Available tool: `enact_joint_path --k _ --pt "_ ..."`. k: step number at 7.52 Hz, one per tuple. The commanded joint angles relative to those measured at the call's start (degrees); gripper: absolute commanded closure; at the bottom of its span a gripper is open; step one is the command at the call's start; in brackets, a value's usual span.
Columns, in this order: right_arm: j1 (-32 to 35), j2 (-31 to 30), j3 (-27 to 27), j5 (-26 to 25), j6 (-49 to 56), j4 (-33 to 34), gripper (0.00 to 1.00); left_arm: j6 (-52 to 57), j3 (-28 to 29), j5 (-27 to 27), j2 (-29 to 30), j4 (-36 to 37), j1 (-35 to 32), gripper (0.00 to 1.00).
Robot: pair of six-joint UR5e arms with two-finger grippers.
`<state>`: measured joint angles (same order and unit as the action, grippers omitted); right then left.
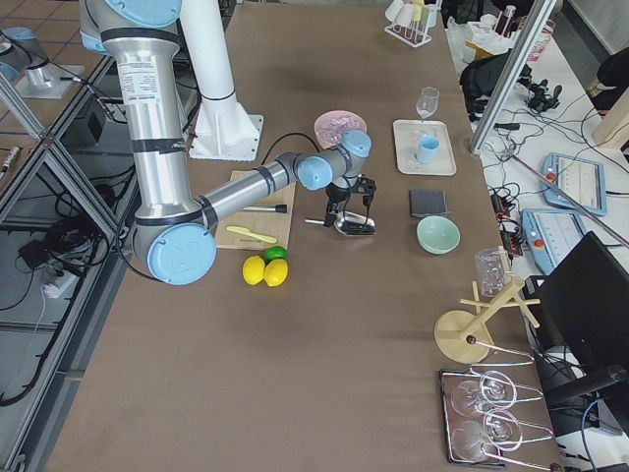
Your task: Put ice in cup with scoop
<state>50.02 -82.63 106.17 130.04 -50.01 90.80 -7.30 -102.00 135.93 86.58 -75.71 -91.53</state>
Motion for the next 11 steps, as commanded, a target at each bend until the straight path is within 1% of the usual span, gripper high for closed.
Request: enact_joint_path --k 1,2,3,4,5,6,7,8,9,10,11 --pt "10.84 0.45 0.0 0.3 12.05 0.6 0.0 0.01 0.22 -0.14 0.78 -0.22 -0.05 0.02" --pt "15.33 -0.25 0.0 0.38 19.52 1.04 0.0 0.01 -0.48 -0.31 1.3 -0.23 -0.4 0.02" --pt "19.11 -0.34 0.0 0.39 27.51 4.52 0.0 0.01 -0.66 -0.49 1.22 -0.14 -0.49 0.02" --pt "24.55 -0.17 -0.52 0.12 38.99 10.21 0.0 0.01 -0.75 -0.4 0.96 -0.14 -0.58 0.02" --pt "29.65 -0.69 -0.7 -0.05 46.76 14.45 0.0 0.01 -0.49 -0.4 1.22 -0.14 -0.14 0.02" --pt "34.74 -1.82 -2.36 -0.14 50.67 16.84 0.0 -0.08 -0.57 -0.31 1.39 -0.23 -0.05 0.02" --pt "38.01 -2.62 -3.94 -0.06 50.97 16.95 0.0 -0.08 -0.92 -0.23 1.4 -0.23 -0.05 0.02" --pt "40.66 -4.89 -5.61 -0.05 53.32 16.34 0.0 -0.08 -1.18 -0.05 1.48 -0.23 -0.14 0.02" --pt "43.47 -5.26 -10.32 0.38 61.18 15.29 0.0 -0.08 -1.36 -0.05 1.75 -0.14 -0.22 0.02" --pt "44.37 -5.87 -11.94 0.91 63.08 15.28 0.0 0.01 -1.1 0.04 1.66 -0.23 -0.22 0.02" --pt "44.46 -6.49 -12.21 0.91 62.93 15.28 0.0 0.01 -1.53 0.04 1.75 -0.14 -0.22 0.02"
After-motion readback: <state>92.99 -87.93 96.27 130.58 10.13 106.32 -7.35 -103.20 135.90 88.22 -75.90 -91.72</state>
